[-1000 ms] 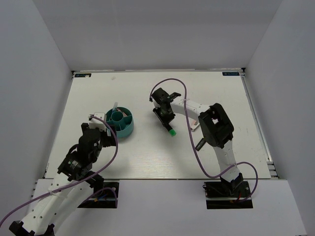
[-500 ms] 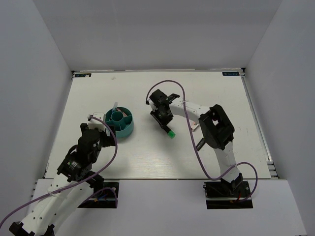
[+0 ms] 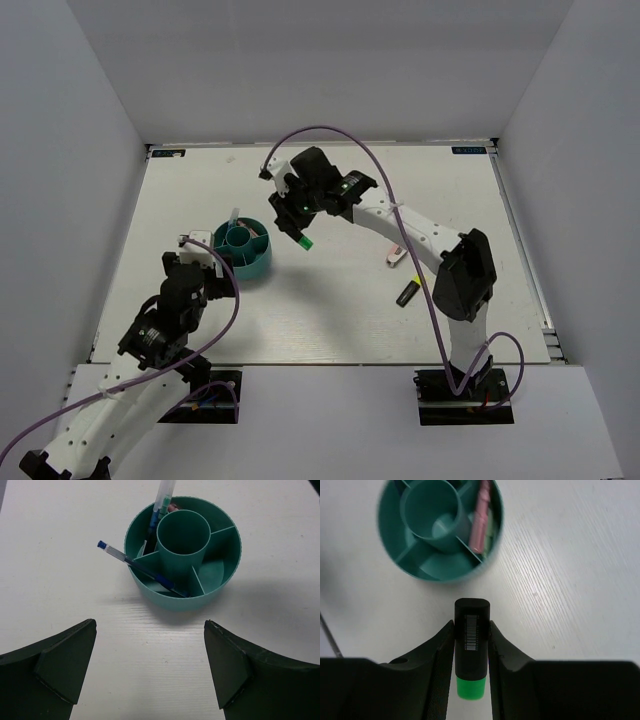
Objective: Sort the stationery into containers
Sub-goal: Place the pen in the storage box.
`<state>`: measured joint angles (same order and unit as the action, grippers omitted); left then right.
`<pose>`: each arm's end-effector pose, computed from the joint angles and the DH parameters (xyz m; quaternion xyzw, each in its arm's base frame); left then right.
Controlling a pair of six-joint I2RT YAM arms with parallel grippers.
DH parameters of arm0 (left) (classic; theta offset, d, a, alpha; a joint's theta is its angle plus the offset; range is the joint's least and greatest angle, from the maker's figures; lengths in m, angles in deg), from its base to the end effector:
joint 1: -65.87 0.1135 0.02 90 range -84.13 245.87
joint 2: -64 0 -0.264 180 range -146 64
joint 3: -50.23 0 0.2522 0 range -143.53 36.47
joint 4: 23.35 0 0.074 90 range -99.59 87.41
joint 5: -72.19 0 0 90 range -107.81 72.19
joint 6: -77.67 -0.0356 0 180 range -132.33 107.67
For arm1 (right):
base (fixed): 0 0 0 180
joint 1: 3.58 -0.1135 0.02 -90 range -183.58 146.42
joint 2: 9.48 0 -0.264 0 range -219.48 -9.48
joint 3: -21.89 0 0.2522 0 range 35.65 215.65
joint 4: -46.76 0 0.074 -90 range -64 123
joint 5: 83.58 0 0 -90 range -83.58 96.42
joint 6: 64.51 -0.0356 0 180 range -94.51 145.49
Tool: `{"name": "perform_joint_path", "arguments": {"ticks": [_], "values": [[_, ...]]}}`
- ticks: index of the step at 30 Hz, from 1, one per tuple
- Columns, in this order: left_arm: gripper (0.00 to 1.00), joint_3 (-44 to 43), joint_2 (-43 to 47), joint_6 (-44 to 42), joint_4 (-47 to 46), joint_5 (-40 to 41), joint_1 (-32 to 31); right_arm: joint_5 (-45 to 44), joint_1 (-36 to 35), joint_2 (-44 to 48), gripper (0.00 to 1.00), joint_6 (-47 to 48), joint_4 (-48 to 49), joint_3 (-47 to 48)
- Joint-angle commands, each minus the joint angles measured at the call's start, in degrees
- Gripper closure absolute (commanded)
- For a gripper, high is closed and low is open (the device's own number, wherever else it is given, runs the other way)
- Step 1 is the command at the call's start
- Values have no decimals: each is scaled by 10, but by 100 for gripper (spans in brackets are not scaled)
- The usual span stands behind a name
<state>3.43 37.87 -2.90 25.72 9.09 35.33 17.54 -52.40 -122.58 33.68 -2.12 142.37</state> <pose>0.1046 -0.0430 0.2685 0.0359 0.8431 0.0176 0.5363 0.2946 0.3472 0.3165 -0.4680 0.7785 0.2248 0.3527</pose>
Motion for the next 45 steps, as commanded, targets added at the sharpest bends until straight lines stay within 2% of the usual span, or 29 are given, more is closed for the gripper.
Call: {"name": "perform_joint_path", "arguments": {"ticks": [1,3,4,10,19,30,45], "values": [[1,6,9,-4,-11,32,0,90,-1,39,100,6,101,-22],[1,10,20,-5,-14,53,1,124,-2,22,100,-24,104,10],[1,11,23,-4,-15,57,0,144,-1,17,100,-37,135,13],[1,17,43,-6,-19,80,0,213,-3,-6,100,-94,231,-4],[1,16,53,-8,-19,84,-1,273,0,-41,100,-145,488,-78],[1,17,58,-10,-18,84,0,269,-1,-104,100,-178,531,-34],[1,18,56,-13,-18,90,1,280,5,-112,100,-213,573,-74]]}}
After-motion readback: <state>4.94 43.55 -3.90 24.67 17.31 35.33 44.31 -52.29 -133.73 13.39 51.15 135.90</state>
